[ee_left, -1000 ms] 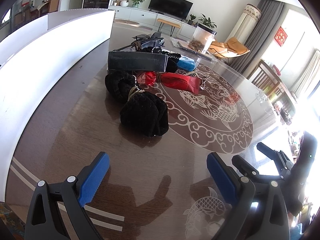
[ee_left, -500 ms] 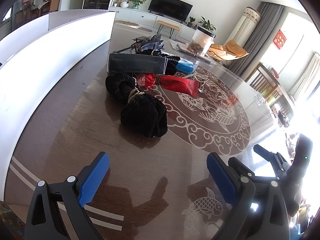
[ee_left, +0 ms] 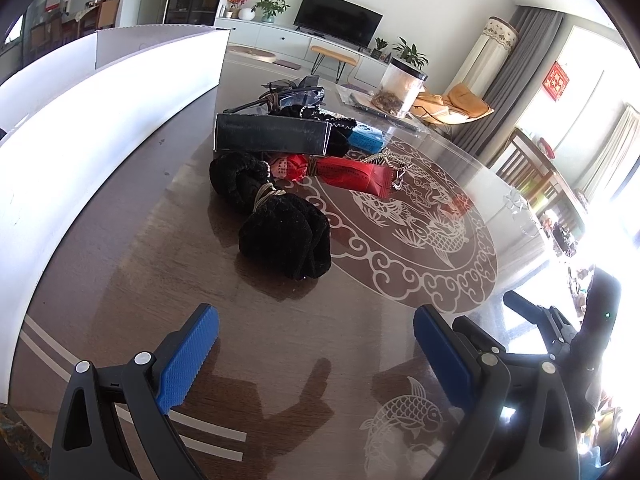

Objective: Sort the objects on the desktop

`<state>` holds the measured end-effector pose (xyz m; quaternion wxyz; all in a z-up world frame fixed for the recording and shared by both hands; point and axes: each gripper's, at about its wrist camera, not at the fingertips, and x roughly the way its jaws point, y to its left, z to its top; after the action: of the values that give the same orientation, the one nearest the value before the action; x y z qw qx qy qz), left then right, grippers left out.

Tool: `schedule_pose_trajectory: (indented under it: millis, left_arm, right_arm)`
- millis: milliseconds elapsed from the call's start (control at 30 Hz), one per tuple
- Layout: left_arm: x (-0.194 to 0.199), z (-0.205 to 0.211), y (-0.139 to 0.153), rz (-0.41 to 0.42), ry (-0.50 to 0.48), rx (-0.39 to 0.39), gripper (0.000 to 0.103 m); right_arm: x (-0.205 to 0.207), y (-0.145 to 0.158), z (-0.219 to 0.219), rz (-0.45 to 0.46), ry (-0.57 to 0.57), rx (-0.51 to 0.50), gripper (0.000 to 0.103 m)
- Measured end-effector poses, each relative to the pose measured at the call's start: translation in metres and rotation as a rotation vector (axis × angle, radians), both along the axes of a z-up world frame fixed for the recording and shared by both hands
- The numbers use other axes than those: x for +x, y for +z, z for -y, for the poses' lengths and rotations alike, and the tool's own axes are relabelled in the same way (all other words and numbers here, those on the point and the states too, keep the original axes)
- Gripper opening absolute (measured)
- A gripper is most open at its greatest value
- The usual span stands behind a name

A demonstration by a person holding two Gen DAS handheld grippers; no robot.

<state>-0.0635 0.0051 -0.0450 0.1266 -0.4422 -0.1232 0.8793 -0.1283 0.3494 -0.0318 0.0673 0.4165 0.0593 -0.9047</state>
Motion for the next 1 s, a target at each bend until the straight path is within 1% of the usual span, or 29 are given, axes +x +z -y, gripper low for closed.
schedule_pose_trajectory:
  millis: [1000]
  left_arm:
    - [-0.0006,0.0018,0.0023,-0.009,0.003,0.012,0.099]
  right_arm:
    - [-0.0004,0.0001,-0.0003,-0.001,0.000,-0.001,0.103]
